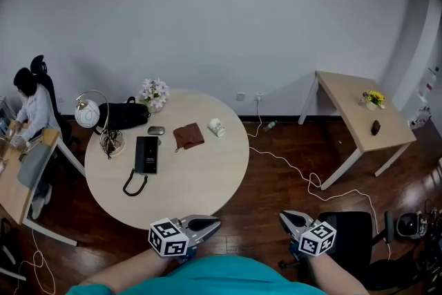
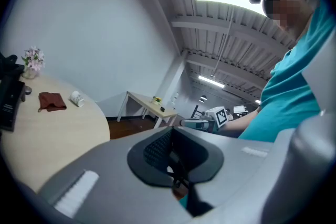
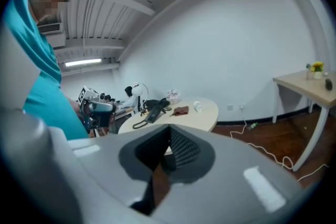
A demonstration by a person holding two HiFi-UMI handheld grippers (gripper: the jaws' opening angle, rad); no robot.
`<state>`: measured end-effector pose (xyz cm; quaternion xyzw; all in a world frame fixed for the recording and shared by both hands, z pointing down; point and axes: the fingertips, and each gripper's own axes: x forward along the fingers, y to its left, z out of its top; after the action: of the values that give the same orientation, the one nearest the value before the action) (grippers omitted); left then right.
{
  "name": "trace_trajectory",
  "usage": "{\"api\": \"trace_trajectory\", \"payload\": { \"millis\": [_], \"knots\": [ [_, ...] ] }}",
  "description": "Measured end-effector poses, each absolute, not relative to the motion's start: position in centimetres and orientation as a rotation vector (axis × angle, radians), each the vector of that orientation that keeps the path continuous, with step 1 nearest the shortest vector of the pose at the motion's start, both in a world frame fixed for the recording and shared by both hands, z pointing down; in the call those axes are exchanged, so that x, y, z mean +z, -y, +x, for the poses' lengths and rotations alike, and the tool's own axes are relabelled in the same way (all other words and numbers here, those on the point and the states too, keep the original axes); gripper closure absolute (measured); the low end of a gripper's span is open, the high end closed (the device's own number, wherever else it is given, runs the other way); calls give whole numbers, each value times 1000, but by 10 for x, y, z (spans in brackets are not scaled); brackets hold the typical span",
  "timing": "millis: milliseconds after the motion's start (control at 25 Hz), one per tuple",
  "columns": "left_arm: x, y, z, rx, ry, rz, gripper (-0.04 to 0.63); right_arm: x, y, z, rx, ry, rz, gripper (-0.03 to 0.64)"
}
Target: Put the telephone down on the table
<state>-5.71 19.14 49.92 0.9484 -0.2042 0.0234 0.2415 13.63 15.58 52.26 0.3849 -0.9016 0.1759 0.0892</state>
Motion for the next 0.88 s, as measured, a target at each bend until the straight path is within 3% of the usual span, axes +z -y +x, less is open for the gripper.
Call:
{"api": "trace_trajectory", "payload": {
  "millis": [400,880],
  "knots": [
    [476,-116,132,-7,509,2614,589,497,-86,295,381,2660,1146,614],
    [481,38,187,-49,468,2619,589,494,51,355,382,2615,1249,614]
  ]
}}
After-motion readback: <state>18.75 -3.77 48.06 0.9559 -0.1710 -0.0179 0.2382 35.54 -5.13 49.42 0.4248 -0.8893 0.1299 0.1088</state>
